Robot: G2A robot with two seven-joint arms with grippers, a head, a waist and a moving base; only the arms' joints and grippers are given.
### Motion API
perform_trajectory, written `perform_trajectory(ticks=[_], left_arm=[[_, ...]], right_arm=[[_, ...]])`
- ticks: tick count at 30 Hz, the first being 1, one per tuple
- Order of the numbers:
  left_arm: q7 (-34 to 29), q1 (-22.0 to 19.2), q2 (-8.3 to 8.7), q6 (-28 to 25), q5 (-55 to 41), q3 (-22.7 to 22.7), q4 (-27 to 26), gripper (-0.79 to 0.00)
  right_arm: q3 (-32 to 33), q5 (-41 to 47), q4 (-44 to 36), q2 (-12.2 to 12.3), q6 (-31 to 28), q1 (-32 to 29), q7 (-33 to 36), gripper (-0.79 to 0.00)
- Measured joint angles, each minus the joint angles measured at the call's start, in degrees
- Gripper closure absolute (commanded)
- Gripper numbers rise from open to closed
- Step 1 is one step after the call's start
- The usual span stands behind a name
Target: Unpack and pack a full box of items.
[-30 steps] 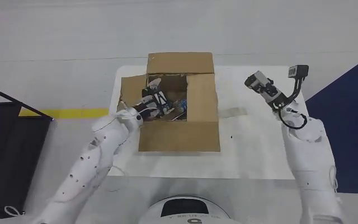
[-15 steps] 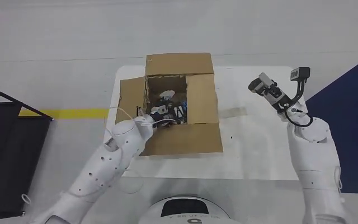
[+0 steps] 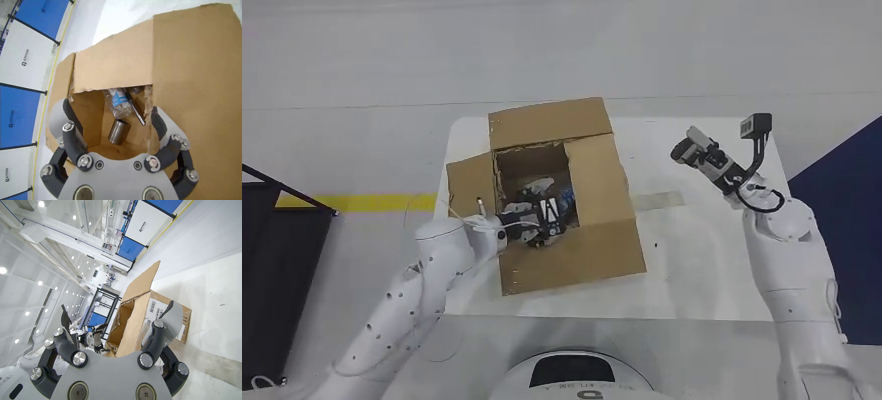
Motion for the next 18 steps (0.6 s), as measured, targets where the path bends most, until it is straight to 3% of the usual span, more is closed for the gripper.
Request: perform_trajectory(ticks=[5, 10, 18], left_arm=[[3.3, 0.8, -0.33, 10.3, 7.9, 2.2, 2.5, -0.785], [2.4, -2.1, -1.15, 11.0, 9.1, 5.7, 7.1, -0.785], [2.9, -7.0, -3.83, 21.7, 7.5, 12.1, 10.9, -0.785]], right_arm=[[-3.7, -0.8, 3.8, -0.5, 1.6, 3.2, -0.1, -0.785], [-6.1, -0.5, 6.5, -1.0, 1.0, 4.6, -0.3, -0.785], [-8.7, 1.8, 9.6, -1.5, 1.1, 5.6, 1.4, -0.785]])
